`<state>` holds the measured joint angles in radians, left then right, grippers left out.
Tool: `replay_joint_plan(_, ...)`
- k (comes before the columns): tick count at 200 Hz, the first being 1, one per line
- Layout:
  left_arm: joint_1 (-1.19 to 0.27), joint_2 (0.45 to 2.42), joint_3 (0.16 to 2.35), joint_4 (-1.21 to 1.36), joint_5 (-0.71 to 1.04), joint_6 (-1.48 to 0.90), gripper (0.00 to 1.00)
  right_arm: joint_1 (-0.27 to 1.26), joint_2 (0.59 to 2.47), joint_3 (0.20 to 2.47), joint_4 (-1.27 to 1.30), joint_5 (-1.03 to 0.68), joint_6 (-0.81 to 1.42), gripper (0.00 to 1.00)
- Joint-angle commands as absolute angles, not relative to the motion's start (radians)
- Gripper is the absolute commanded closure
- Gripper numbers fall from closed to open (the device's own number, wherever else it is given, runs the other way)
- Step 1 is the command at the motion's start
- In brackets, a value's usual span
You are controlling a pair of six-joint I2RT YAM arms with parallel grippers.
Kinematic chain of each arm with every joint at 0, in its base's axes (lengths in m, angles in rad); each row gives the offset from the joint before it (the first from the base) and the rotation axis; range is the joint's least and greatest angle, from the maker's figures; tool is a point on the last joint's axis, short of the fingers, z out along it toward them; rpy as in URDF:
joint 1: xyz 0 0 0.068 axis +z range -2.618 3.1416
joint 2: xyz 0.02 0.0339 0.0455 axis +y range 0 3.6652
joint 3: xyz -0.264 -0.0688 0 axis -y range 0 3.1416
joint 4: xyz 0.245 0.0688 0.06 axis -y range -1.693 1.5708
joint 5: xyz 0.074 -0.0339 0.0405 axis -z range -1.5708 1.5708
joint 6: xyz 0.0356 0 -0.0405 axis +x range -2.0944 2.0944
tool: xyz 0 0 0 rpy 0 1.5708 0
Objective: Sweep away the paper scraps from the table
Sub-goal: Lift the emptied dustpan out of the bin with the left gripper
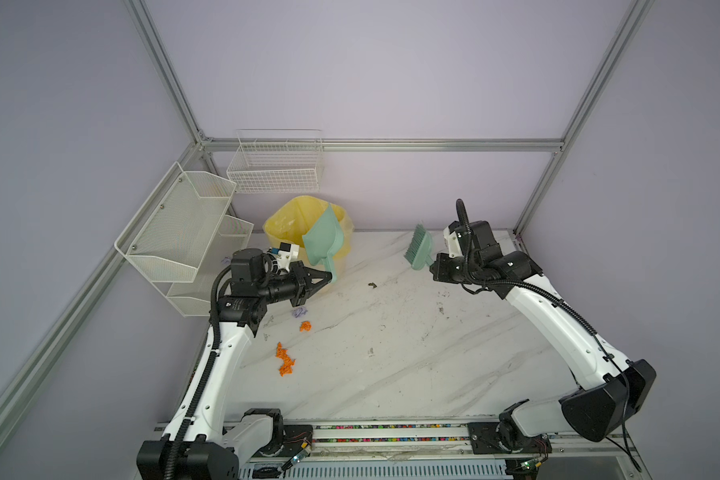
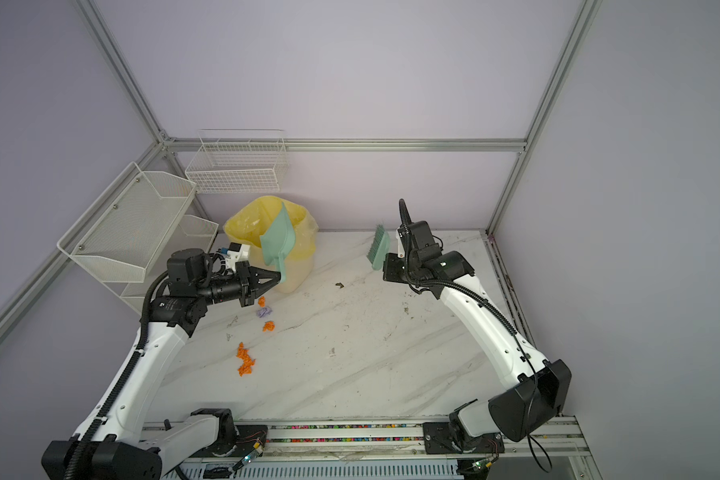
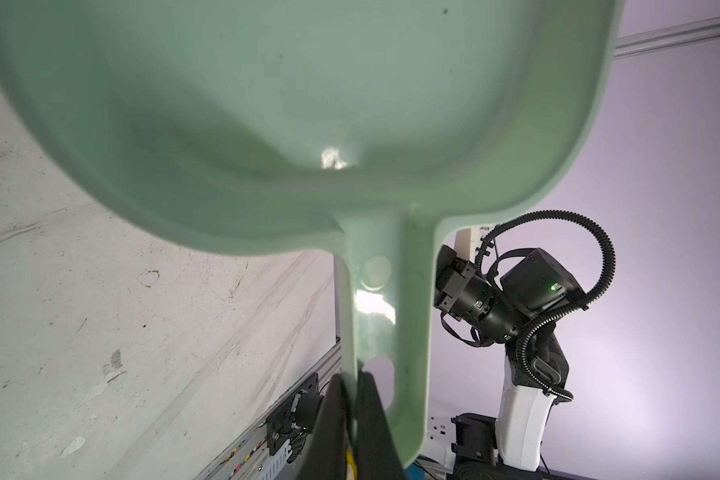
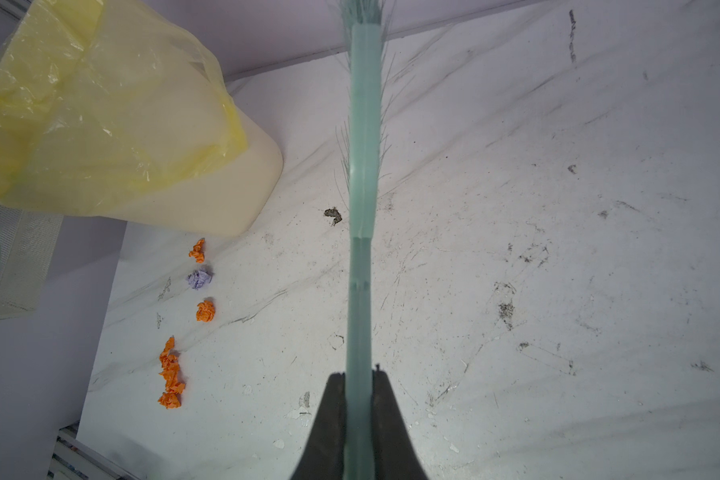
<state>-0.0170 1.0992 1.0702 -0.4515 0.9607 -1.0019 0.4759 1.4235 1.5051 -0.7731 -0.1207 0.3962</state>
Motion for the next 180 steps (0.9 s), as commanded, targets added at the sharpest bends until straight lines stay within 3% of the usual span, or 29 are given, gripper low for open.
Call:
replay_joint_plan(1,-0.029,1.081,1.176,-0.462,0.965,-0.955,1.0,0.471,1.406,1.496,-0.733,-0.124,0.41,1.0)
replay_joint_plan(65,-0.078,1.078,1.223,-0.533,0.925,-0.854,1.0,0.471,1.425,1.521,-0.72,-0.139,0.439,1.0)
replay_joint_plan(180,-0.357,1.262,1.46,-0.767,0.678,-0.538,1.0,0.465,1.398,1.442,-0.67,-0.133,0.503,1.0)
